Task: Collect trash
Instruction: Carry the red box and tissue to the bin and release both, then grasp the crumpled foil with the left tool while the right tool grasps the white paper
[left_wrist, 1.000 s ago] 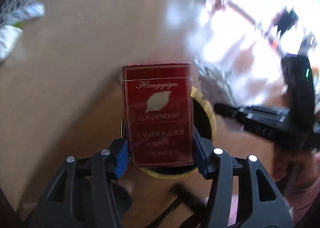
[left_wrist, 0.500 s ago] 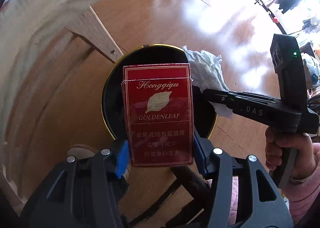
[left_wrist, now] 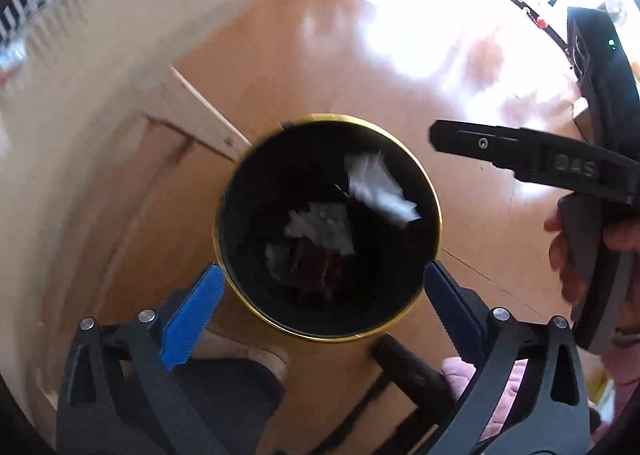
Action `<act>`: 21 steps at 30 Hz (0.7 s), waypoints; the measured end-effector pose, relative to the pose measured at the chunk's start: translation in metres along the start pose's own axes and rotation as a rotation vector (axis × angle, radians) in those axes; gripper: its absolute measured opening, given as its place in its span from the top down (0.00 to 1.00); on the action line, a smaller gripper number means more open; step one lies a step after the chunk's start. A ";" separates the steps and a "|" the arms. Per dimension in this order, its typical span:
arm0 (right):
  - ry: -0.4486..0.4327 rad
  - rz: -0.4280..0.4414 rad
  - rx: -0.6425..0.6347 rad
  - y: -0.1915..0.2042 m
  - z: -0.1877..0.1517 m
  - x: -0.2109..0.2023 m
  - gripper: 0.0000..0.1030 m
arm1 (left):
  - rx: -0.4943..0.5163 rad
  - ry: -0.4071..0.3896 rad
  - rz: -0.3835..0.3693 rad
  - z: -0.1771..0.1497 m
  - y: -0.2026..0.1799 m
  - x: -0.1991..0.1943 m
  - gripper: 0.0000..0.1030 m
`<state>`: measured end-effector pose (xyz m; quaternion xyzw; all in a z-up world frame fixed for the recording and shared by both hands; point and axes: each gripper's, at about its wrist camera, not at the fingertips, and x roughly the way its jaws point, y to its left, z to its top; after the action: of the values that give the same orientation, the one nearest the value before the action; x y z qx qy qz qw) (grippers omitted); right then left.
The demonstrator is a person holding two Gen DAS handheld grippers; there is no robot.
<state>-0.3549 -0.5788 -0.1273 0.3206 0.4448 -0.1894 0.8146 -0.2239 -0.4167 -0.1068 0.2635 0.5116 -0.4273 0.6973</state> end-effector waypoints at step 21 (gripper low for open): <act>-0.250 0.279 -0.581 0.344 0.077 -0.033 0.07 | -0.825 -0.341 0.531 -0.117 0.384 -0.206 0.06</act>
<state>-0.1219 -0.3830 0.0535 0.1073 0.3289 0.0208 0.9380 0.0286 -0.0648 0.0205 0.0142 0.4319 -0.0354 0.9011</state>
